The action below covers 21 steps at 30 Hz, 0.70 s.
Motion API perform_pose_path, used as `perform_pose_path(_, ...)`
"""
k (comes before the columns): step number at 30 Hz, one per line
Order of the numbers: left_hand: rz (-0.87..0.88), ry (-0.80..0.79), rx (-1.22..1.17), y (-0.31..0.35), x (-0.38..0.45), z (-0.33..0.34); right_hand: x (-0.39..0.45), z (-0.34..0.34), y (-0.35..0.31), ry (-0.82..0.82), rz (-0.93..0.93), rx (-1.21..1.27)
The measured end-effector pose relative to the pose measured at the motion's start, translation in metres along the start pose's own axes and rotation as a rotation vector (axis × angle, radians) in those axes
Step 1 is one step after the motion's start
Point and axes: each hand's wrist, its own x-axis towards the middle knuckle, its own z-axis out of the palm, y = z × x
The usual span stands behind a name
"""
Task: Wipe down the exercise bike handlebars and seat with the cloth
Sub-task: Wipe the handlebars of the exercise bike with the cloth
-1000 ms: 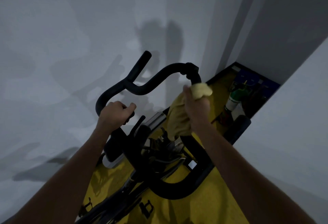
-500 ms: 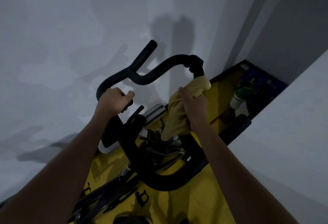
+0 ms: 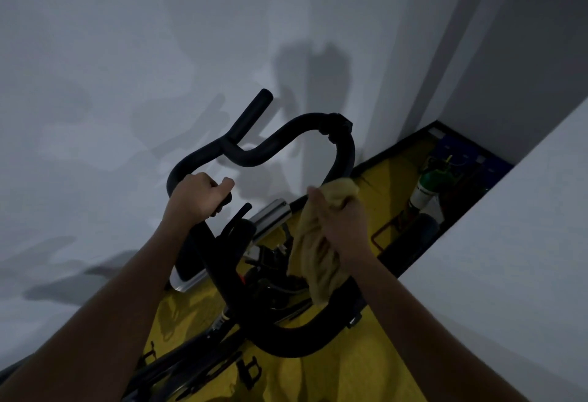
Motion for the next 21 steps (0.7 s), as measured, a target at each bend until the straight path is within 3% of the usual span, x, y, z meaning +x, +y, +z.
perform_pose_path(5, -0.013, 0.000, 0.015, 0.001, -0.001, 0.000, 0.049, 0.013, -0.041, 0.270, -0.052, 0.235)
perform_pose_path(9, -0.007, 0.005, 0.014, 0.000, 0.001, 0.000, 0.060, 0.023, -0.042, 0.341, -0.052, 0.276)
perform_pose_path(16, 0.036, 0.020, 0.027, -0.005, 0.001, 0.003, 0.033, 0.027, -0.017, 0.275, -0.087, 0.163)
perform_pose_path(21, 0.049, 0.034, 0.025, -0.004, 0.001, 0.004, -0.005, 0.024, 0.011, 0.045, -0.132, -0.015)
